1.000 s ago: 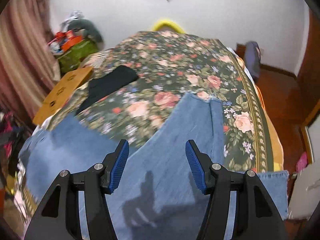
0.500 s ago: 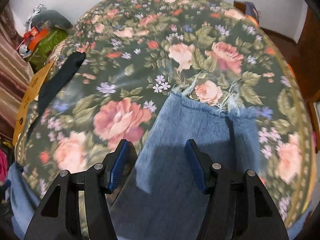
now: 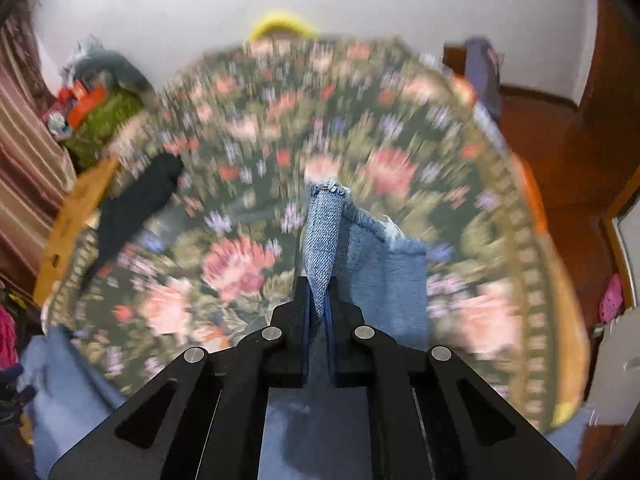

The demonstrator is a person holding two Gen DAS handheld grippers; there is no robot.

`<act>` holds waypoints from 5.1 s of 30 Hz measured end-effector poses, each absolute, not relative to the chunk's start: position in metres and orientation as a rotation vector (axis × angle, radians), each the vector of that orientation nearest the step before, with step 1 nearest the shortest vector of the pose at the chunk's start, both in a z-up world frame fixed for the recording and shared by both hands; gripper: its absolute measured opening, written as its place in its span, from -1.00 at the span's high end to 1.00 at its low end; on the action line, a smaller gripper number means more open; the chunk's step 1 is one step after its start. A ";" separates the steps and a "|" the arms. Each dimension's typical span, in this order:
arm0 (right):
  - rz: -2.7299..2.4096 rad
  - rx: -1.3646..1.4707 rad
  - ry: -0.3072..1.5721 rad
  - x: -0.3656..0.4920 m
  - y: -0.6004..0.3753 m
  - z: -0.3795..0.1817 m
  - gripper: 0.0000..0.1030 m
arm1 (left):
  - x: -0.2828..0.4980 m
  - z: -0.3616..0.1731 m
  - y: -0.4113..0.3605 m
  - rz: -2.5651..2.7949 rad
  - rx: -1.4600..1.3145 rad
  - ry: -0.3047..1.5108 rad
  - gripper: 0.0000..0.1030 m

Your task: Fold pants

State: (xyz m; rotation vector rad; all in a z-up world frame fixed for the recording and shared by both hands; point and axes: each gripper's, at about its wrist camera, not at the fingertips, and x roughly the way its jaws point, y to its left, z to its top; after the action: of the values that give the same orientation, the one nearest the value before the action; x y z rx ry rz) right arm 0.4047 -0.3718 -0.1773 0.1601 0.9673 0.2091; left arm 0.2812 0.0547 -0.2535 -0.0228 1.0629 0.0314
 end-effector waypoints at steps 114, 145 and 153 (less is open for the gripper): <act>0.666 -0.072 1.125 0.190 -0.158 -0.220 -0.07 | 0.154 -0.314 0.242 0.245 -0.211 1.147 -0.25; -0.179 0.457 0.994 0.189 -0.557 -0.272 -0.17 | 0.273 -0.271 -0.076 -0.141 0.061 1.143 -0.51; -0.187 0.457 0.918 0.189 -0.557 -0.277 0.69 | 0.265 -0.279 -0.105 -0.118 0.180 1.113 -0.76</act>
State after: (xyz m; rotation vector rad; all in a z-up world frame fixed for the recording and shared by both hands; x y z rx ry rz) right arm 0.1891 -0.5574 -0.2770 0.4568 0.9181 -0.1872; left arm 0.2653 -0.1053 -0.2793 0.1803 1.1126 -0.1183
